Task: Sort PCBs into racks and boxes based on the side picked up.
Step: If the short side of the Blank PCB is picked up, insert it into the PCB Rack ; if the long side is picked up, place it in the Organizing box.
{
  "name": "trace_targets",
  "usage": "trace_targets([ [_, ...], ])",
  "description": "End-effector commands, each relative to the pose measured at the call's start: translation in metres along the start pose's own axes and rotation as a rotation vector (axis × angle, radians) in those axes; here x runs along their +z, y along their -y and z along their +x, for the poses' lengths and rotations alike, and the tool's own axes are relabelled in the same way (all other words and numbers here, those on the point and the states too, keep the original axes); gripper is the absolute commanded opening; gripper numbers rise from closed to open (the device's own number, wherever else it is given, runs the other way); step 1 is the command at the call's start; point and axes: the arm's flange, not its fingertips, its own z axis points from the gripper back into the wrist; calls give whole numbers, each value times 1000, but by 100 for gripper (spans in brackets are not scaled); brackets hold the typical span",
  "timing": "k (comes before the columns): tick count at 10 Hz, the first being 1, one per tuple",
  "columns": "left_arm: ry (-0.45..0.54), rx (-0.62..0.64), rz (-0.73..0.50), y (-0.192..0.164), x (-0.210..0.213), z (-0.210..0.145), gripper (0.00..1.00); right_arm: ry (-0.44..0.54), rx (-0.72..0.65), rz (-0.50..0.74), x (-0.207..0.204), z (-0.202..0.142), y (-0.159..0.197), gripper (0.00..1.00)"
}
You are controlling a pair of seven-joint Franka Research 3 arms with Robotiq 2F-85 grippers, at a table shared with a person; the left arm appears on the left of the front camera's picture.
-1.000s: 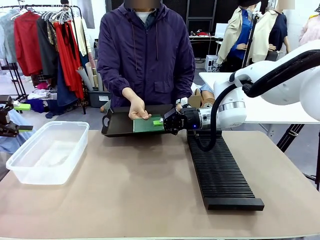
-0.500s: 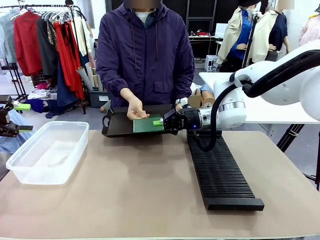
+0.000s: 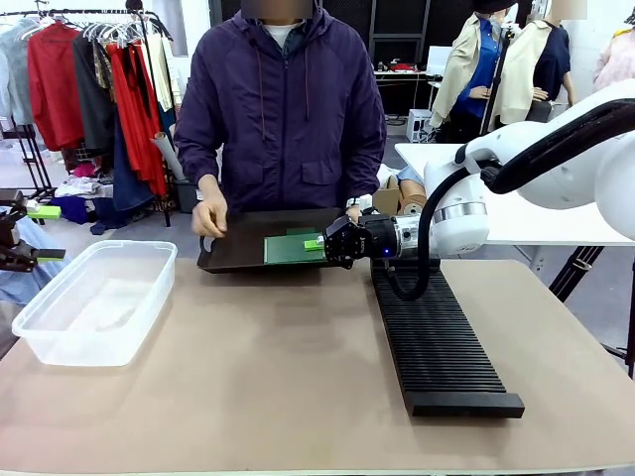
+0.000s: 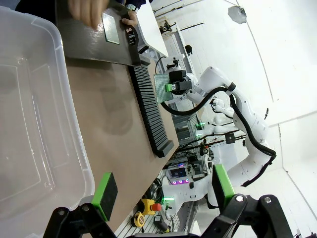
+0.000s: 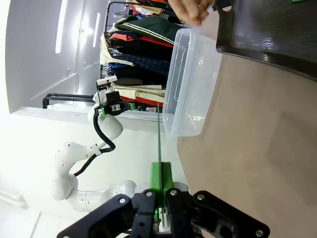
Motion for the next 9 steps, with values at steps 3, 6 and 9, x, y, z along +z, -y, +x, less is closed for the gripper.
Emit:
trace_targets([
  [3,3,13,4,1,1,1,100,2,-1,10,-1,0,-2,0],
  [6,3,13,4,1,1,1,100,2,-1,10,-1,0,-2,0],
  [9,3,13,4,1,1,1,100,2,-1,10,-1,0,-2,0],
])
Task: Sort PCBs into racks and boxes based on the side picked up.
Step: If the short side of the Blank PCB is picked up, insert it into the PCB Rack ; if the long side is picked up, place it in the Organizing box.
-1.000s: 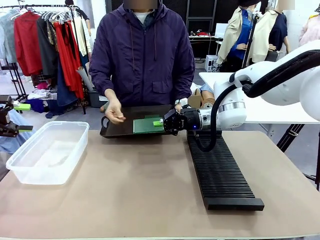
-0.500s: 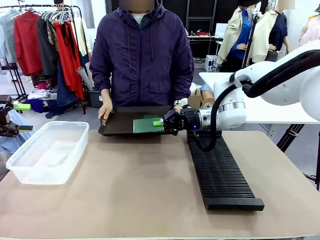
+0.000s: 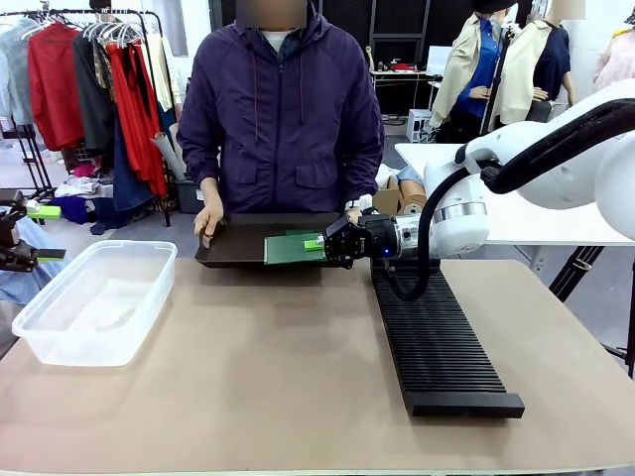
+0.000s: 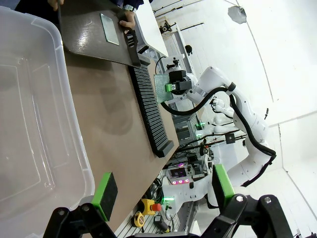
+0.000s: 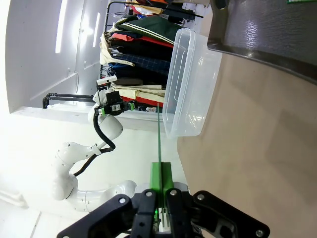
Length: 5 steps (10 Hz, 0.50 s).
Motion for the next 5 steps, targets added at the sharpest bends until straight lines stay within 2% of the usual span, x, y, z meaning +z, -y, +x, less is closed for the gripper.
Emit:
trace_targets([
  [1,3,13,4,1,1,1,100,2,-1,10,-1,0,-2,0],
  [5,3,13,4,1,1,1,100,2,-1,10,-1,0,-2,0],
])
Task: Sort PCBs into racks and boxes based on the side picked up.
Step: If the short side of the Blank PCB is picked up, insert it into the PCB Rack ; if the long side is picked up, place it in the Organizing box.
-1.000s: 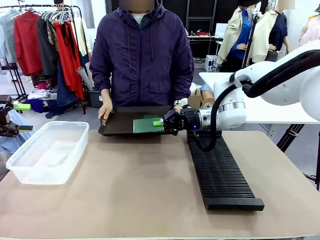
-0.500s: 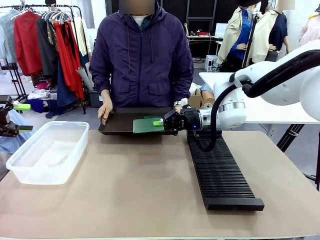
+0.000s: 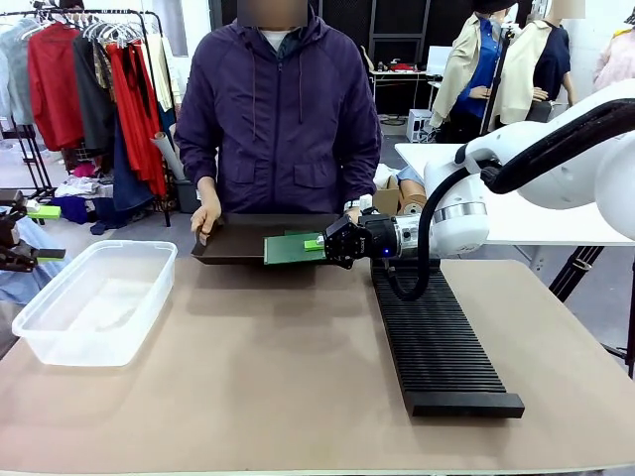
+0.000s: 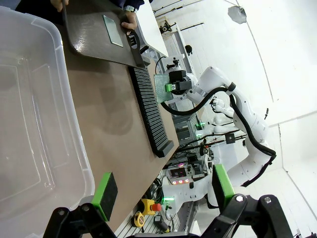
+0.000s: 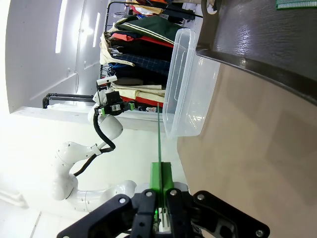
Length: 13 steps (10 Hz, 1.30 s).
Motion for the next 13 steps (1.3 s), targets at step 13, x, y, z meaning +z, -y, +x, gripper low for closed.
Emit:
trace_targets([
  [13,3,13,4,1,1,1,100,92,416,26,175,-42,-16,0],
])
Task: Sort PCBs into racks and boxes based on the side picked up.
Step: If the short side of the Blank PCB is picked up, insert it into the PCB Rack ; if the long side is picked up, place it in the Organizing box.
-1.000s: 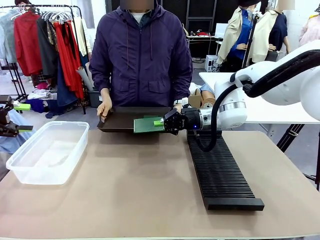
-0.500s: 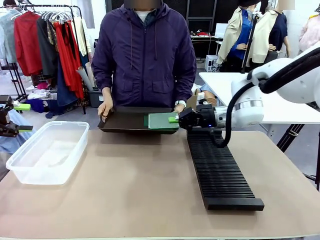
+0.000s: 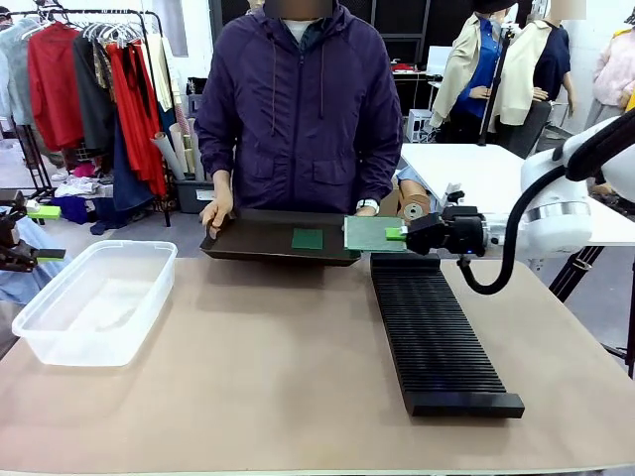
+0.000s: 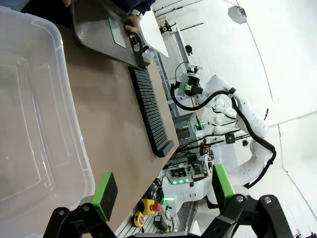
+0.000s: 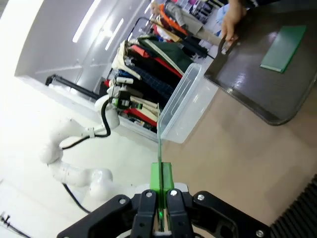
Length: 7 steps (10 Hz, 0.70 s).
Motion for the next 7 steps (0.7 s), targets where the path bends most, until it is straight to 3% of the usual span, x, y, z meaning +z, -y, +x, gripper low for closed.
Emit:
trace_targets([
  [1,3,13,4,1,0,1,100,-58,53,-8,19,-8,-11,0],
  [4,3,13,4,1,0,1,100,-101,74,-11,61,-14,-20,0],
  [7,3,13,4,1,0,1,100,-90,232,-26,84,-24,-14,0],
])
